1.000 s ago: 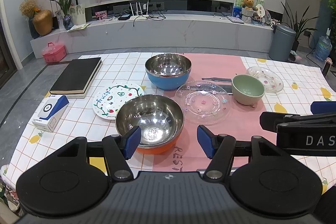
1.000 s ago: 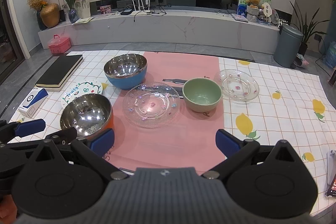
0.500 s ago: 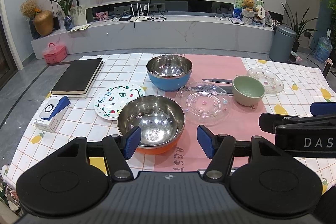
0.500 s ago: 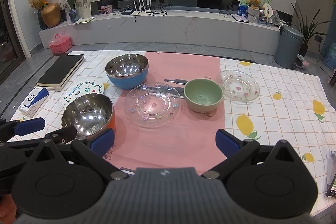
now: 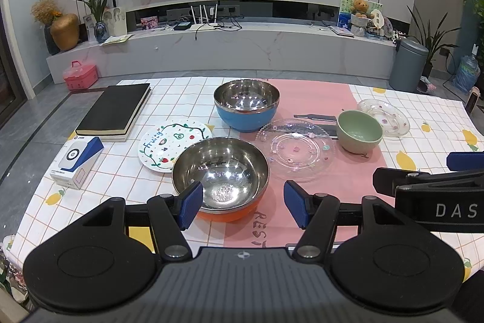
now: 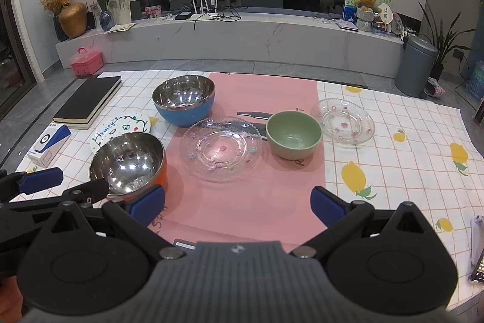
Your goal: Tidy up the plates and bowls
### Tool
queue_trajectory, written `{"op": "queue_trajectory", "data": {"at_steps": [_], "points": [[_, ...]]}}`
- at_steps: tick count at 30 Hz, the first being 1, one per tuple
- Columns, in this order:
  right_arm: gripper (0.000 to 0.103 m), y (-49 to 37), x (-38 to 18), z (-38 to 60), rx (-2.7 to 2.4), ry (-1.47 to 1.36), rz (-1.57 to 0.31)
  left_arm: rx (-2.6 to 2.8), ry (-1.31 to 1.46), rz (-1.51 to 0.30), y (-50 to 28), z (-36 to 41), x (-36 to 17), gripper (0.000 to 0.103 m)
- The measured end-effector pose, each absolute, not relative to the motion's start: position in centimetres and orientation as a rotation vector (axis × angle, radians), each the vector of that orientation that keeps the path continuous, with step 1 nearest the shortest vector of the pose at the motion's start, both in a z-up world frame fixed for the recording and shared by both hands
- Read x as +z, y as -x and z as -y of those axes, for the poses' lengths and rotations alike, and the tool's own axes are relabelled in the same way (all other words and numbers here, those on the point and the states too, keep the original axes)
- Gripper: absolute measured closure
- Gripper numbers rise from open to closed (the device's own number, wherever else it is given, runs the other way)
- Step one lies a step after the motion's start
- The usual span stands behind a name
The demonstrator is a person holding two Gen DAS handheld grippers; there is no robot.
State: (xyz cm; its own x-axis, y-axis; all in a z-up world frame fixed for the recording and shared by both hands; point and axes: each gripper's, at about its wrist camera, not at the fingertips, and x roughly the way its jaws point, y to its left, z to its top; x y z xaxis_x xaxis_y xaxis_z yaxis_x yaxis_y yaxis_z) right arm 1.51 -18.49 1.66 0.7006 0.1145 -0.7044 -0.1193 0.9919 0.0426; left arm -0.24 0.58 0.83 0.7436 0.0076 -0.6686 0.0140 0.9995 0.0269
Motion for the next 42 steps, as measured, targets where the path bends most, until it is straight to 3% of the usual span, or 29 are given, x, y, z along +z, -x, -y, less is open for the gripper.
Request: {"op": "queue_trajectory", "data": {"at_steps": [31, 42], "points": [[0.004, -4.9, -2.0, 16.1, 0.193, -0.043, -0.831, 0.039, -0.014, -0.767, -1.8, -3.5, -1.1, 0.031], [0.031, -10.1, -4.8, 12.4, 0.258, -0.073, -0.9, 0.087, 0.032, -0.806, -5.9, -7.7, -3.5, 0.04]]}}
